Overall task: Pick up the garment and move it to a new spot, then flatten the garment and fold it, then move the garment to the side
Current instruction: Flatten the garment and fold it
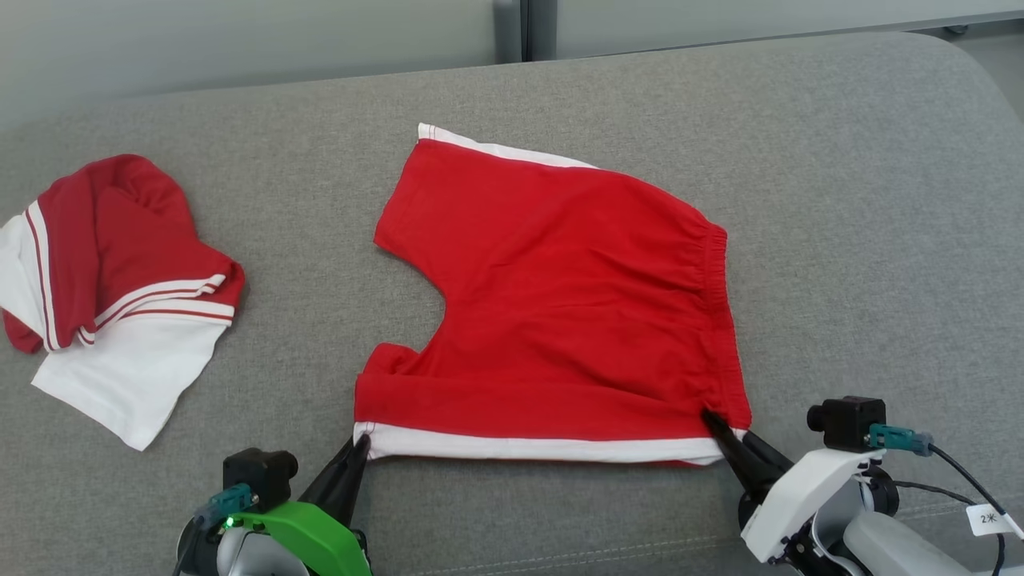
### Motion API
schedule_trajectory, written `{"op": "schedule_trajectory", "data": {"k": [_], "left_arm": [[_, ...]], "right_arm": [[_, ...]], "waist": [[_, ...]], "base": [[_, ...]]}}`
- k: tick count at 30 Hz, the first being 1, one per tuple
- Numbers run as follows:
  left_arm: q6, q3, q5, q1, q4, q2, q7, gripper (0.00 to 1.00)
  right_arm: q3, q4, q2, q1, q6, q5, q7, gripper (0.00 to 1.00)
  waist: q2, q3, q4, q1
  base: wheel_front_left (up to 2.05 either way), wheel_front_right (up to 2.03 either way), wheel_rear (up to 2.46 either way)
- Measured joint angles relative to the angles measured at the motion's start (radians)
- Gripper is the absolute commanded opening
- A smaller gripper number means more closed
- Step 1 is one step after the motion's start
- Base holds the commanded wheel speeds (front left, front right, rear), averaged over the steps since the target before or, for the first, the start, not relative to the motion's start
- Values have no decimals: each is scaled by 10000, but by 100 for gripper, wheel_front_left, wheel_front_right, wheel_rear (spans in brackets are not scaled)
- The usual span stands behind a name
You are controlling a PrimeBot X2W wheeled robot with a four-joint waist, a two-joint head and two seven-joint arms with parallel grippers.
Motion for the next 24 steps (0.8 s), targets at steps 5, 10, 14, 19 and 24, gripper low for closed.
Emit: {"op": "schedule_trajectory", "data": {"k": [5, 10, 14, 19, 24], "left_arm": [[-4, -17, -297, 260, -545, 38, -88, 0], [-79, 21, -683, 272, -1269, 35, -180, 0], [-81, 104, -1210, 223, -1799, -29, -180, 0], [-81, 428, -1630, -321, -2416, -8, -90, 0], [-81, 577, -1762, -848, -2560, 104, 178, 0]], "right_arm": [[295, -382, -299, 151, 0, 387, -4, 0], [399, -803, -462, 186, 0, 884, -50, 0], [405, -1070, -566, 201, 0, 1325, -117, 0], [316, -1593, -581, 33, 0, 2056, -121, 0], [238, -1843, -644, -322, 0, 2541, -134, 0]], "waist": [[0, -126, -14, 0], [0, -279, -24, 0], [0, -308, -53, 0], [0, -115, -144, 0], [0, 172, -228, 0]], "base": [[0, 0, 0], [0, 0, 0], [0, 0, 0], [0, 0, 0], [0, 0, 0]]}}
